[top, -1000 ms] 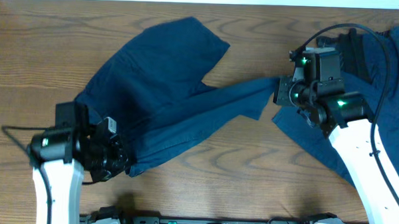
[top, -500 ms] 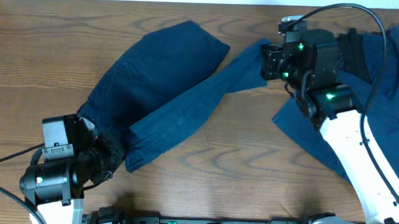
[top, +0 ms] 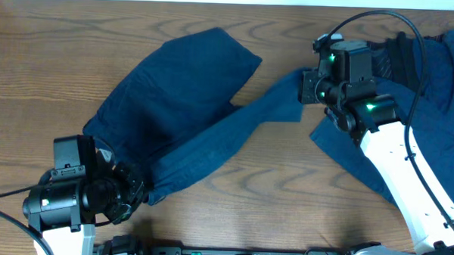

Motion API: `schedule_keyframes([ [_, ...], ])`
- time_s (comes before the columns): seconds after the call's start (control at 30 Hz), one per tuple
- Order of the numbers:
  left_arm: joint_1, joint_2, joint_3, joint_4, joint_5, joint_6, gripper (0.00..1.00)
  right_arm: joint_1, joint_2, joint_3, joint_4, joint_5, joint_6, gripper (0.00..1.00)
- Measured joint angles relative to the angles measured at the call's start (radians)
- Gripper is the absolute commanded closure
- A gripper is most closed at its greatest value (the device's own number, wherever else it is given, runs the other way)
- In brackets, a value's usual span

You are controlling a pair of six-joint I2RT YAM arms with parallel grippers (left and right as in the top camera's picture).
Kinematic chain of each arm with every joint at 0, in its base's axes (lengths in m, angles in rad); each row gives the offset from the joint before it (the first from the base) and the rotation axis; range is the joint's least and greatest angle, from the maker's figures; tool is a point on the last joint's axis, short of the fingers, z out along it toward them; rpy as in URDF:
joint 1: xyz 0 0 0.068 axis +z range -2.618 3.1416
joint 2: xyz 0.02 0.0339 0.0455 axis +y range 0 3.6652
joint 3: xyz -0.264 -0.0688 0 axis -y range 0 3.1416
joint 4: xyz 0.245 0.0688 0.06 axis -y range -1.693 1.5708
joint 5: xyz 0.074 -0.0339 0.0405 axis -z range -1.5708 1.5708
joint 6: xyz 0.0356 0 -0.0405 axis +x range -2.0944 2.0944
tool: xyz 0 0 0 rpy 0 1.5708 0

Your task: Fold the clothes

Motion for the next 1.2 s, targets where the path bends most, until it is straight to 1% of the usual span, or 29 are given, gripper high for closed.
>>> schedule_keyframes([
  [0.13, 0.000, 0.000, 0.000, -0.051, 0.020, -0.005, 0.92, 0.000, 0.000, 0.001, -0.142, 0.047, 0.000, 0.99],
  [0.17, 0.000, 0.000, 0.000, -0.069, 0.026, -0.006, 0.86, 0.000, 0.000, 0.002, -0.183, 0.061, 0.000, 0.99],
  [0.23, 0.000, 0.000, 0.000, -0.109, 0.028, -0.004, 0.62, 0.000, 0.000, 0.002, -0.259, 0.099, 0.002, 0.99],
  [0.27, 0.001, 0.000, 0.000, -0.135, 0.024, -0.008, 0.44, -0.001, 0.000, 0.002, -0.290, 0.124, 0.003, 0.99],
  [0.3, 0.002, 0.000, 0.000, -0.150, 0.023, -0.007, 0.30, -0.002, 0.000, 0.002, -0.315, 0.145, 0.003, 0.99],
  [0.33, 0.002, 0.000, -0.001, -0.162, 0.021, -0.010, 0.23, -0.004, 0.000, 0.002, -0.337, 0.161, 0.003, 0.99],
  [0.4, 0.002, 0.000, -0.001, -0.184, 0.021, -0.012, 0.19, -0.004, 0.000, 0.002, -0.372, 0.187, 0.004, 0.99],
  [0.53, 0.002, 0.000, -0.020, -0.209, 0.033, -0.012, 0.19, -0.004, 0.000, 0.002, -0.396, 0.216, 0.004, 0.99],
  [0.6, 0.002, 0.000, -0.036, -0.213, 0.056, -0.012, 0.16, -0.004, 0.000, 0.002, -0.397, 0.222, 0.004, 0.99],
  [0.73, 0.000, 0.000, -0.077, -0.211, 0.081, -0.012, 0.15, -0.004, 0.000, 0.002, -0.397, 0.226, 0.004, 0.99],
  [0.83, -0.011, -0.001, -0.124, -0.155, 0.086, -0.012, 0.15, -0.004, 0.000, 0.002, -0.403, 0.226, 0.004, 0.99],
  [0.9, -0.023, -0.001, -0.164, -0.063, 0.088, -0.013, 0.16, -0.004, 0.000, 0.002, -0.405, 0.225, 0.004, 0.99],
  [0.93, -0.027, 0.000, -0.181, -0.015, 0.086, -0.014, 0.24, -0.004, 0.000, 0.002, -0.406, 0.225, 0.004, 0.99],
  [1.0, -0.034, 0.013, -0.211, 0.108, 0.061, -0.016, 0.49, -0.004, 0.000, 0.002, -0.408, 0.223, 0.004, 0.99],
  [1.1, -0.036, 0.062, -0.220, 0.257, 0.001, -0.019, 0.74, -0.004, 0.000, 0.002, -0.410, 0.220, 0.004, 0.99],
  [1.13, -0.036, 0.089, -0.220, 0.306, -0.016, -0.015, 0.80, -0.004, 0.000, 0.002, -0.413, 0.220, 0.004, 0.99],
  [1.17, -0.036, 0.113, -0.220, 0.340, -0.031, -0.015, 0.81, -0.004, 0.000, 0.002, -0.416, 0.219, 0.004, 0.99],
  [1.2, -0.036, 0.146, -0.220, 0.374, -0.040, -0.016, 0.87, -0.004, 0.000, 0.002, -0.417, 0.219, 0.004, 0.99],
])
